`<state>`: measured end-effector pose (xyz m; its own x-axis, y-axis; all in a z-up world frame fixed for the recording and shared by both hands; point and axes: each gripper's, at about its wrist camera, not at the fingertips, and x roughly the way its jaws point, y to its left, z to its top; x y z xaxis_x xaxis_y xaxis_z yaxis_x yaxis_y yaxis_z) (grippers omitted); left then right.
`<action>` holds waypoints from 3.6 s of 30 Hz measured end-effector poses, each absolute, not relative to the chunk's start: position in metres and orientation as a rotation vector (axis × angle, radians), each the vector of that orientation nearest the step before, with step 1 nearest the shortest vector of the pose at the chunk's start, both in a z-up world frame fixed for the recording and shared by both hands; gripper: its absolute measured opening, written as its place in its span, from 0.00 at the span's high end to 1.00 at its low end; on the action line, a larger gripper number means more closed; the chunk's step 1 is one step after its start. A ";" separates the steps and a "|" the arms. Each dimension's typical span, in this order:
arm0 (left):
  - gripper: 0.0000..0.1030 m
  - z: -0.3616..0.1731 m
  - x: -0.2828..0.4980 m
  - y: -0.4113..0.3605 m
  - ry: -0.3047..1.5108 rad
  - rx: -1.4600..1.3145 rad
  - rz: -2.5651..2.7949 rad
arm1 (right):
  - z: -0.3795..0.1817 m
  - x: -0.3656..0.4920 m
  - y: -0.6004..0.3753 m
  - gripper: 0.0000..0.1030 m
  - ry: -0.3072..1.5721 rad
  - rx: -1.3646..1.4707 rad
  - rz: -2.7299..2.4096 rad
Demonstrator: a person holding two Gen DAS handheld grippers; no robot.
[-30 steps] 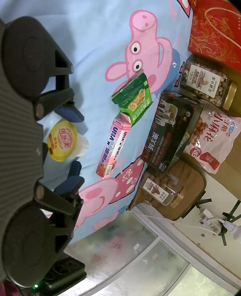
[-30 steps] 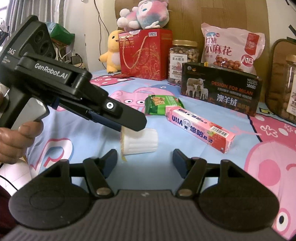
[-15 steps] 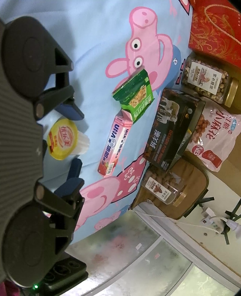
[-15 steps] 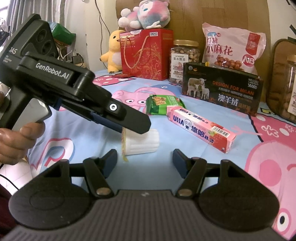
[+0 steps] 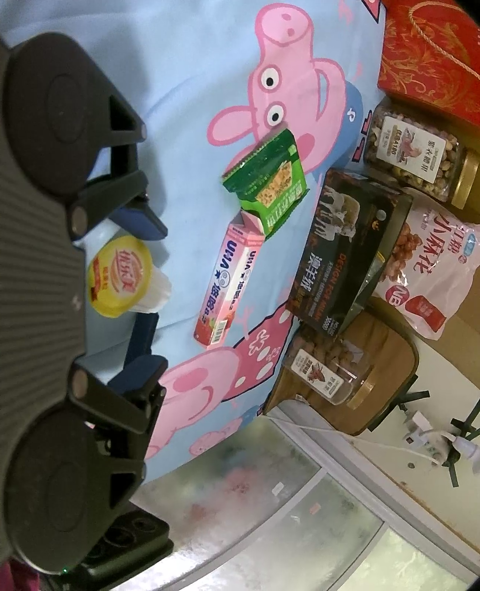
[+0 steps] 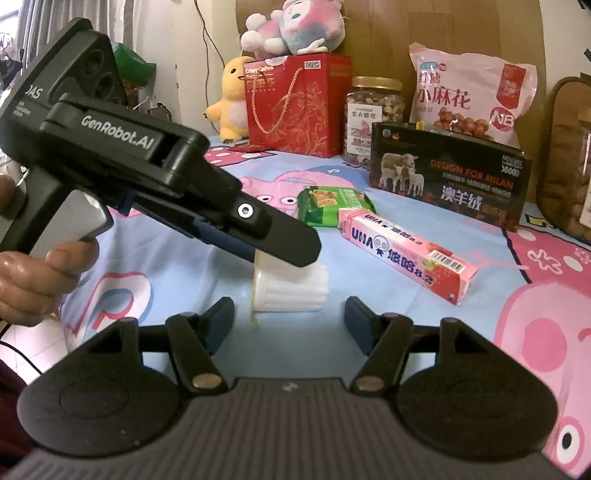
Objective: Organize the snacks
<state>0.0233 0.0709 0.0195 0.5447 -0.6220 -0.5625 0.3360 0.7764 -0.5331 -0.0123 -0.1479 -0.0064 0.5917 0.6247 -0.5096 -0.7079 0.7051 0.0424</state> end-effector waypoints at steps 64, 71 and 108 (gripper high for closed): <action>0.33 0.100 0.208 0.053 0.572 -0.358 -0.443 | 0.061 0.186 -0.114 0.35 0.334 -0.068 0.421; 0.32 0.100 0.181 0.064 0.570 -0.385 -0.448 | 0.065 0.173 -0.145 0.35 0.347 0.039 0.366; 0.32 0.036 0.056 0.079 0.757 -0.475 -0.518 | 0.000 0.044 -0.167 0.44 0.539 -0.248 0.529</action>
<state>0.0561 0.0794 0.0359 0.6155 -0.5950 -0.5168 0.2667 0.7743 -0.5738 0.0438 -0.1666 0.0001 0.7292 0.4119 -0.5464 -0.5386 0.8381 -0.0870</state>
